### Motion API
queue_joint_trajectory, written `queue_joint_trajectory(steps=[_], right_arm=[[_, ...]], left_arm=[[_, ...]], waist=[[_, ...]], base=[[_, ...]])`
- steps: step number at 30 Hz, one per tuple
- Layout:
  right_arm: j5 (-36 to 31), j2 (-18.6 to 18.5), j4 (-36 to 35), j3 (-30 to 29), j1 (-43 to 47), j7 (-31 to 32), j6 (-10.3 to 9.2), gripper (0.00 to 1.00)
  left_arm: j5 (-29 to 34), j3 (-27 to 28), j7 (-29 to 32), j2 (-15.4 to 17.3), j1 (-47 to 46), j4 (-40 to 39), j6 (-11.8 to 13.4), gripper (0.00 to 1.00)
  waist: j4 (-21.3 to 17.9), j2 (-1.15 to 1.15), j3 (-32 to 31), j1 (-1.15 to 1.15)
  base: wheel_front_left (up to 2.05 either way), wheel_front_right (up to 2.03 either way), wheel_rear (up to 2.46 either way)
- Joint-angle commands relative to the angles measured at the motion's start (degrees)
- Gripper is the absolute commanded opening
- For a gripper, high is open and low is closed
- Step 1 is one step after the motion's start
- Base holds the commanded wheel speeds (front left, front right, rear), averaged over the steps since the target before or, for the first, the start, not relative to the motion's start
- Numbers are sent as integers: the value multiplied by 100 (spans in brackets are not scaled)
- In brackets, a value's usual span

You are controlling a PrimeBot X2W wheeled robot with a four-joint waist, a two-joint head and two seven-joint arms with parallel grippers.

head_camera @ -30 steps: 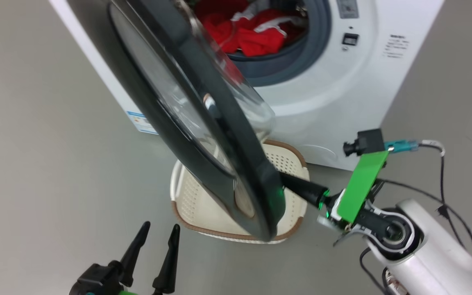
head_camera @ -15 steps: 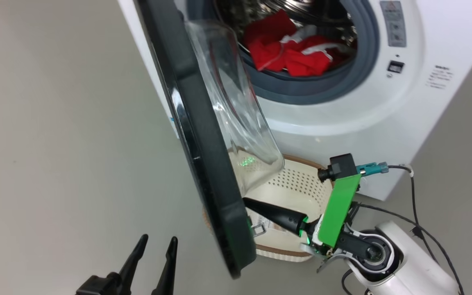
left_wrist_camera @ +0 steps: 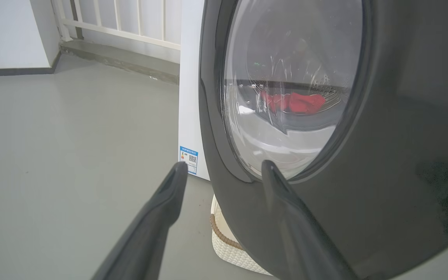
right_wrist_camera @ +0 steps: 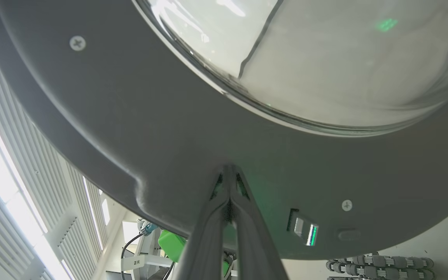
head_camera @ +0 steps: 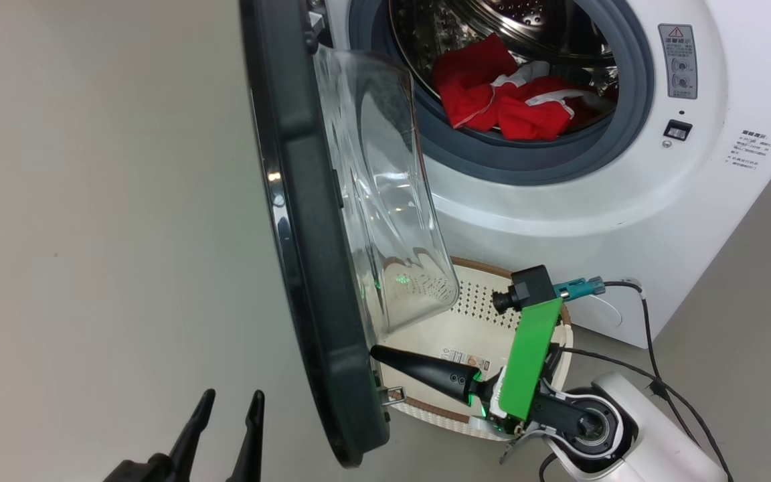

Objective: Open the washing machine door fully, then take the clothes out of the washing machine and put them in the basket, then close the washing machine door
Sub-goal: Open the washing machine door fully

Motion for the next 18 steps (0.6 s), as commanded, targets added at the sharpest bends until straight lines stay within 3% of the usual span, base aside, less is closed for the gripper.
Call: queue_joint_trajectory(steps=[1,8,9,11,12,13,18], right_arm=[[6,177,-136,128,-152,19,44,0],[-27,197,-113,142,-142,-76,44,3],[-58,197,-110,124,-124,-115,44,27],[-123,198,-113,87,-69,-179,44,51],[-162,197,-111,61,-30,-221,44,89],[-198,188,-111,32,13,-259,44,100],[-400,63,-87,-108,309,-550,44,100]], left_arm=[[25,223,-70,46,-29,-168,-32,100],[27,229,-70,46,11,-189,-32,100],[34,221,-70,46,15,-186,-32,100],[55,197,-70,46,16,-175,-32,100],[66,182,-70,46,16,-165,-32,100],[77,162,-70,46,15,-152,-32,100],[131,95,-70,46,25,-82,-32,100]], waist=[[3,0,-4,0],[-8,0,-44,0],[-13,0,-54,0],[-27,0,-80,0],[-34,0,-95,0],[-42,0,-111,0],[-111,0,-208,0]], base=[[0,0,0],[0,0,0],[0,0,0],[0,0,0],[0,0,0],[0,0,0],[0,0,0]])
